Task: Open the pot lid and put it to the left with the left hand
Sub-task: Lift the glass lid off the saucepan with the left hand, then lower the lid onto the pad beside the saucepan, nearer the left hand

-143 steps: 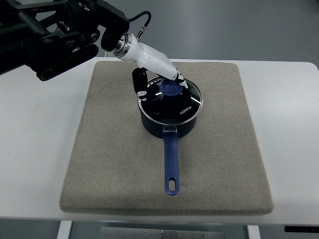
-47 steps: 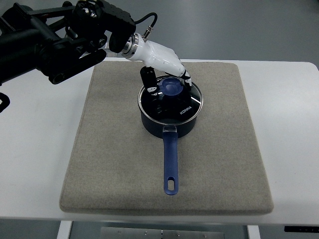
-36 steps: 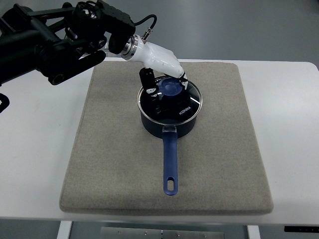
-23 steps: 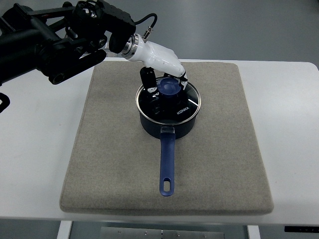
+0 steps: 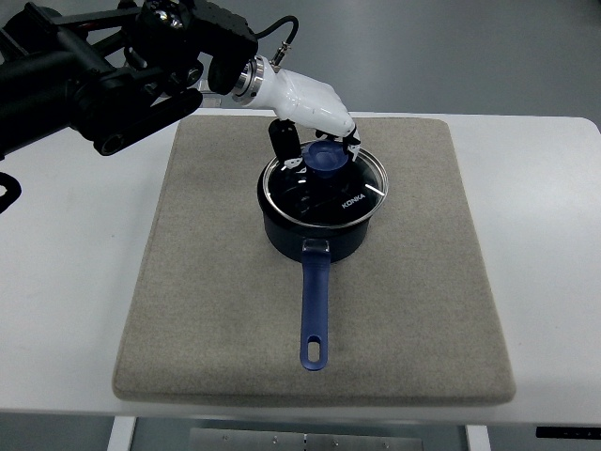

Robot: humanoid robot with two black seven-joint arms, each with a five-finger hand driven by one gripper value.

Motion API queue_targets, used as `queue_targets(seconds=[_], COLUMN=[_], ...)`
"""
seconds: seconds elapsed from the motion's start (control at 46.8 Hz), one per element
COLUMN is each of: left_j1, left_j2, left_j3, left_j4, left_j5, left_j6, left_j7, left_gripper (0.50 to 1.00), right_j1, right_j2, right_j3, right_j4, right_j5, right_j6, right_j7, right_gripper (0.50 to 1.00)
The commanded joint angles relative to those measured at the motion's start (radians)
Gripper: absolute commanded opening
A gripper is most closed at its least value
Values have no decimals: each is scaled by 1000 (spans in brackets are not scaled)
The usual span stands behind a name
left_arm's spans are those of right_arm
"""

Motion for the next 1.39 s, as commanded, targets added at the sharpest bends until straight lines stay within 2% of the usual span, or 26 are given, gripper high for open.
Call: queue_targets(seconds=[0.0,0.428,0.834,1.133,1.368], left_j1=[-5,-30,-1,87,136], left_j2=[1,49,224,342,374], left_j3=[-2,-12,-7,-4,5], left_j4=[8,69,72,32,24], left_j5=[2,-4,-24,-23,-20], left_j6=[11,39,43,48,46], left_j7=[0,0,0,0,0], left_gripper=[500,500,500,500,500], right_j1=[0,0,0,0,0], right_j2=[0,0,0,0,0], right_j3=[0,0,0,0,0], right_j4=[0,0,0,0,0], right_j5=[0,0,0,0,0], right_j6=[0,0,0,0,0], right_j7=[0,0,0,0,0], right_gripper=[917,917,917,917,917])
